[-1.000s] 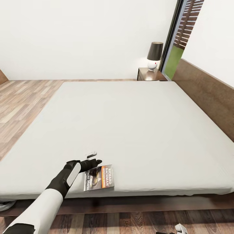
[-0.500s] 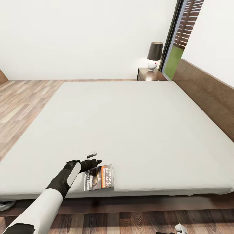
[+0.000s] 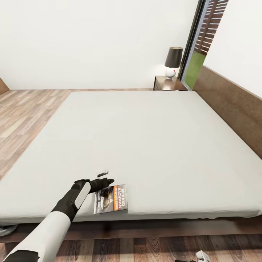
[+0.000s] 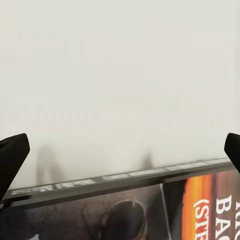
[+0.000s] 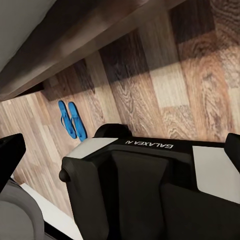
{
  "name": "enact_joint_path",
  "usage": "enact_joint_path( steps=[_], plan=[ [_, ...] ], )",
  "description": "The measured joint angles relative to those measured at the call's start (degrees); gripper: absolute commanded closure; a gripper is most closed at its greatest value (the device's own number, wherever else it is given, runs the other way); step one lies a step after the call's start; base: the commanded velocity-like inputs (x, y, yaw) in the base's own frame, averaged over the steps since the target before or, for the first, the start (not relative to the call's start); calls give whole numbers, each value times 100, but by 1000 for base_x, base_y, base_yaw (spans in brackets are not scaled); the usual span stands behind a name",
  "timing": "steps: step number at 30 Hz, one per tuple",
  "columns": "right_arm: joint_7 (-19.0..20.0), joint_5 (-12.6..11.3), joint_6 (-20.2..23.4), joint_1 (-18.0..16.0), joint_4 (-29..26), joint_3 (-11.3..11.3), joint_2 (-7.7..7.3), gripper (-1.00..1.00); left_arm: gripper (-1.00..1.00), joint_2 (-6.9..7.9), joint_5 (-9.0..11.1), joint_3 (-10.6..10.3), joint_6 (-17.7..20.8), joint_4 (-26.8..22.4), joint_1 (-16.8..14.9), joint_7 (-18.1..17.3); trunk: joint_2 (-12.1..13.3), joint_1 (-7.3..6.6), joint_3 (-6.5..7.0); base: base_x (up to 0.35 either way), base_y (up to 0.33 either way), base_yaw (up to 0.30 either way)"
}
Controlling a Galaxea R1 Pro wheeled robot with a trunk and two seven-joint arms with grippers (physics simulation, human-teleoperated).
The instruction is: In the bedroom, move the book from the bed onto either nightstand, and place the two sandals side by side next to the bed.
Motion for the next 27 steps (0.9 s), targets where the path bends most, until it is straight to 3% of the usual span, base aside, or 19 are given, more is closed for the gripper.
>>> enact_joint_path(
  steps=[11,27],
  plan=[
    [-6,0,0,0,0,0,0,-100,-100,0,5,0,2,1,0,1,0,1,0,-103,0,0],
    [-6,0,0,0,0,0,3,-100,-100,0,0,0,1,1,0,2,0,0,0,-5,0,0]
  ],
)
